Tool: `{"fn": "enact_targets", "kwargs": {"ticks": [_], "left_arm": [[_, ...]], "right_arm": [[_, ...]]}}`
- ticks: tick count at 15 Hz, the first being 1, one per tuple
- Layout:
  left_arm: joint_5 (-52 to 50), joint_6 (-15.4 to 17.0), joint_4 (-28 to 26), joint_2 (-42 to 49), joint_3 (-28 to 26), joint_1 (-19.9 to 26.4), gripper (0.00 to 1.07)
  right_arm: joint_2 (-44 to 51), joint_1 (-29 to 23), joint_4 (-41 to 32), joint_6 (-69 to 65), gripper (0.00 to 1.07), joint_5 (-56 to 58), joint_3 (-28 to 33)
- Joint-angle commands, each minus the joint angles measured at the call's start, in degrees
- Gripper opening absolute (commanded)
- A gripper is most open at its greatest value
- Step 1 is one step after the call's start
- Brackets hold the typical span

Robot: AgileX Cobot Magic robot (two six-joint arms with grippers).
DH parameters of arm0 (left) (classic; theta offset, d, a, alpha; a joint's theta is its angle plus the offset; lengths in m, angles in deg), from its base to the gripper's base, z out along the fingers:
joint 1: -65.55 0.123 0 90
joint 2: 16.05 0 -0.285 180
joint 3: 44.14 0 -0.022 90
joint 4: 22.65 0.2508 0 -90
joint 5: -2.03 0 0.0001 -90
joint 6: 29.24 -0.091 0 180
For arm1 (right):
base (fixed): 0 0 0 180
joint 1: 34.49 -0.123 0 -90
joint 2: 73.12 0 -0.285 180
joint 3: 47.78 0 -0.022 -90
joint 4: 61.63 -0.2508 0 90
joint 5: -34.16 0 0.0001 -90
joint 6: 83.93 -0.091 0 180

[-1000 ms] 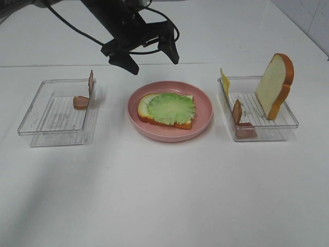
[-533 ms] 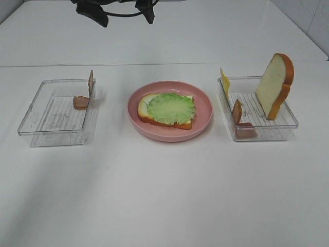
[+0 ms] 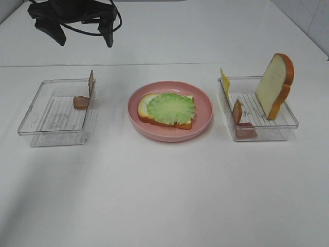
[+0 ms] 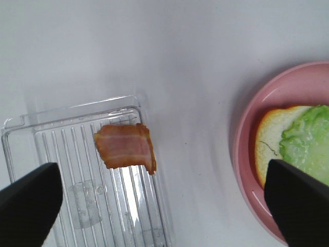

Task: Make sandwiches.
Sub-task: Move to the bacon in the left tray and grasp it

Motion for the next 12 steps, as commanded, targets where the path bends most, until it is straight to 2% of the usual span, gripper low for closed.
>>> {"fn": "enact_targets", "kwargs": {"ticks": [1,6,12], "left_arm": [[5.50,0.63,-0.06,-1.43,1.09,0.52,1.02],[4.58,0.80,-0.63,-7.51,1.03,0.52,1.02],[1.32,2.46,-0.69,-11.12,1.03,0.52,1.01]], "right_arm": [[1.60,0.29,0.11,0.23,0.99,-0.29,0.23],[1.60,0.29,0.11,0.23,0.99,-0.29,0.23],[1.60,0.29,0.11,0.23,0.99,-0.29,0.23]]}}
